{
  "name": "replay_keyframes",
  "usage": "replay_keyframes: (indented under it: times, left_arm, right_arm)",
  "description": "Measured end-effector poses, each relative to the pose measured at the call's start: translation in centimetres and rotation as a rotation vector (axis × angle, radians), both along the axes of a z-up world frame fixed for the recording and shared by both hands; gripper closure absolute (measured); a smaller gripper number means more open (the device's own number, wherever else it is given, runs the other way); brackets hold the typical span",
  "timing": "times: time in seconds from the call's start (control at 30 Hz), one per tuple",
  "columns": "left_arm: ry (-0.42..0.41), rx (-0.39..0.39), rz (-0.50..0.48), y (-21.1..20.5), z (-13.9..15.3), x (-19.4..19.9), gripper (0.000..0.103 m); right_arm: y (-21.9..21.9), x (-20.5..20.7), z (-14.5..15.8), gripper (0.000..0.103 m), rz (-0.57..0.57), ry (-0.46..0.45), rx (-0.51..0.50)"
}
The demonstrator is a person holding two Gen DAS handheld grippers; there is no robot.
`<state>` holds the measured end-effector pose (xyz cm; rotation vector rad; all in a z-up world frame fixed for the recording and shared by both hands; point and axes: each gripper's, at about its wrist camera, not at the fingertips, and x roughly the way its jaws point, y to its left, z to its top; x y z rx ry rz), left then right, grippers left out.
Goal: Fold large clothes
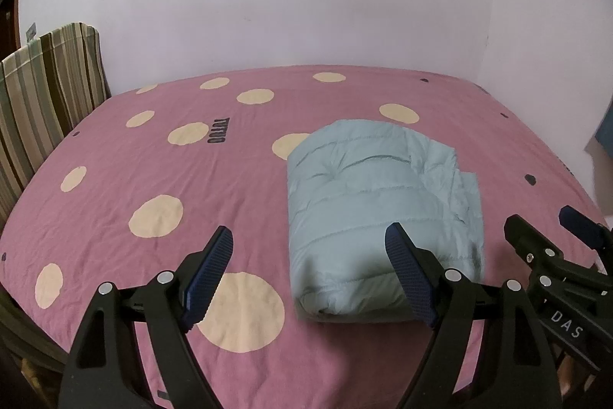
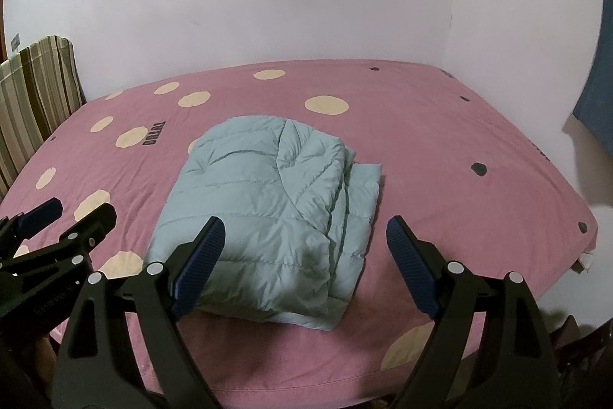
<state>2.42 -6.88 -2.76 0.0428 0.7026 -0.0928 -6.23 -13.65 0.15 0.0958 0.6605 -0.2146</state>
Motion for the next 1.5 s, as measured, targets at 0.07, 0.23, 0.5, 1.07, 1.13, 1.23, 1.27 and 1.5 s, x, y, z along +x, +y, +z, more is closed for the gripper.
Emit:
replay_keyframes:
  times: [0.07, 0.23, 0.5, 1.07, 1.13, 1.23, 1.27, 1.5]
  left_arm:
    - [0.001, -0.004, 0.000, 0.04, 0.04, 0.00, 0.022]
    - [0.003, -0.005, -0.002, 0.06, 0.01, 0.01, 0.022]
    - [0.005, -0.005, -0.002, -0.11, 0.02, 0.02, 0.022]
    - [-0.003, 0.013, -0.013, -0.65, -0.17, -0.04, 0.022]
    - [-0.004, 0.017, -0.018, -0.75, -0.17, 0.01, 0.022]
    - [-0.003, 0.016, -0.021, -0.71, -0.17, 0.10, 0.022]
    - [-0.003, 0.016, -0.022, -0.61, -0.18, 0.10, 0.022]
    - [-0.006, 0.021, -0.025, -0.55, -0.31, 0.08, 0.022]
  right_arm:
    - [0.02, 0.02, -0.01, 0.017, 0.001, 0.001, 0.000]
    - [0.15, 0.02, -0.01, 0.017, 0.001, 0.001, -0.002]
    - [0.11, 0.07, -0.08, 0.017, 0.001, 0.001, -0.001]
    - [0.11, 0.10, -0.06, 0.017, 0.002, 0.001, -0.002]
    - [0.08, 0.12, -0.13, 0.017, 0.003, 0.002, -0.003]
    - [0.11, 0.09, -0.10, 0.017, 0.003, 0.001, -0.002]
    - [0.13, 0.11, -0.11, 0.017, 0.003, 0.001, -0.003]
    - [-0.04, 0.16, -0.27, 0.017, 0.004, 0.005, -0.004]
